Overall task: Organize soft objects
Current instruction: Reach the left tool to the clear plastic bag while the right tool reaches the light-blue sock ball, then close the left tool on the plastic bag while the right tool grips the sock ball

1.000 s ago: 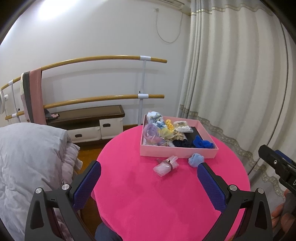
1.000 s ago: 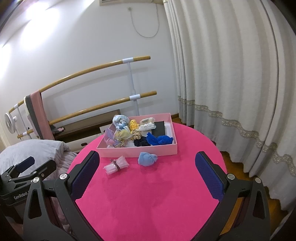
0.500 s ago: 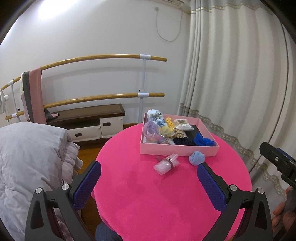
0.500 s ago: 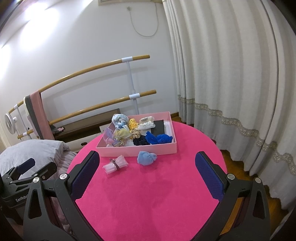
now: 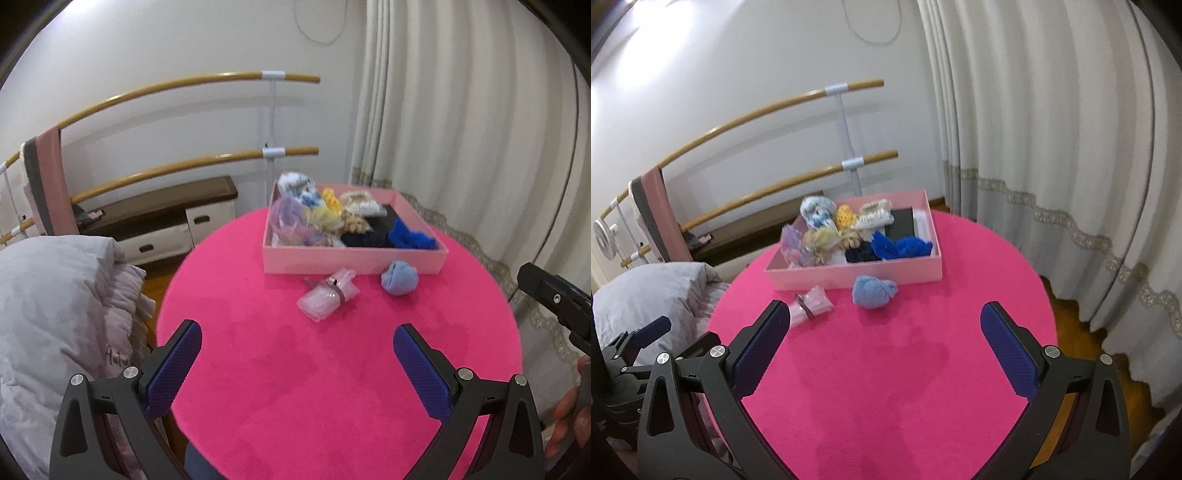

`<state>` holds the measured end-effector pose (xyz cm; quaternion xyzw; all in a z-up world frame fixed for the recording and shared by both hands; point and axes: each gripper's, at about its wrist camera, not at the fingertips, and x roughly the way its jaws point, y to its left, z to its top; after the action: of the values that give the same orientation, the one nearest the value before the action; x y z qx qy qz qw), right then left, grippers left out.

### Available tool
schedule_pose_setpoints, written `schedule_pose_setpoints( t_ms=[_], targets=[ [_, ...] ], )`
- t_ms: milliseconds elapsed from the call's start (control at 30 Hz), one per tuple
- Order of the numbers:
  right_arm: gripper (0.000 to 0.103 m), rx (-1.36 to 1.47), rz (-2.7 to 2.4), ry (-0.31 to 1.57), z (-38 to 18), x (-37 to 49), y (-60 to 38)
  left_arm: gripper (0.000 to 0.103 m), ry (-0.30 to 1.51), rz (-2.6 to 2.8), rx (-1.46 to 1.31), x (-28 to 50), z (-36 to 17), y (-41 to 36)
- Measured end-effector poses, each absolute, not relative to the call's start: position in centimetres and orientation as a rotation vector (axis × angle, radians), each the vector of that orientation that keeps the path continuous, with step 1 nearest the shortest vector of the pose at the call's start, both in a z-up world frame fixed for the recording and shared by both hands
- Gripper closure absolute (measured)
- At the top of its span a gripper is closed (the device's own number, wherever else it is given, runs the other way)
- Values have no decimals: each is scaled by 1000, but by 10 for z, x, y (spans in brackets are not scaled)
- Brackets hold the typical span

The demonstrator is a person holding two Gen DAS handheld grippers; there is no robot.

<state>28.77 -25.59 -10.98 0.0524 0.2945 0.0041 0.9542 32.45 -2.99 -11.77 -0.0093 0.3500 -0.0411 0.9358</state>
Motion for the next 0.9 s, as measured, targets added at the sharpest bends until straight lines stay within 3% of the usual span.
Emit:
schedule_pose_setpoints(
  t_ms=[767, 800, 900],
  targets=[
    [0, 157, 73, 847, -203, 416, -269, 0, 911, -150, 107, 517, -233, -76],
    [0, 159, 85, 852, -205, 421, -268, 4, 914, -161, 113, 521, -237, -79],
    [0, 156, 111, 868, -210, 436, -265, 28, 948, -211, 120, 532, -248, -88]
  ],
)
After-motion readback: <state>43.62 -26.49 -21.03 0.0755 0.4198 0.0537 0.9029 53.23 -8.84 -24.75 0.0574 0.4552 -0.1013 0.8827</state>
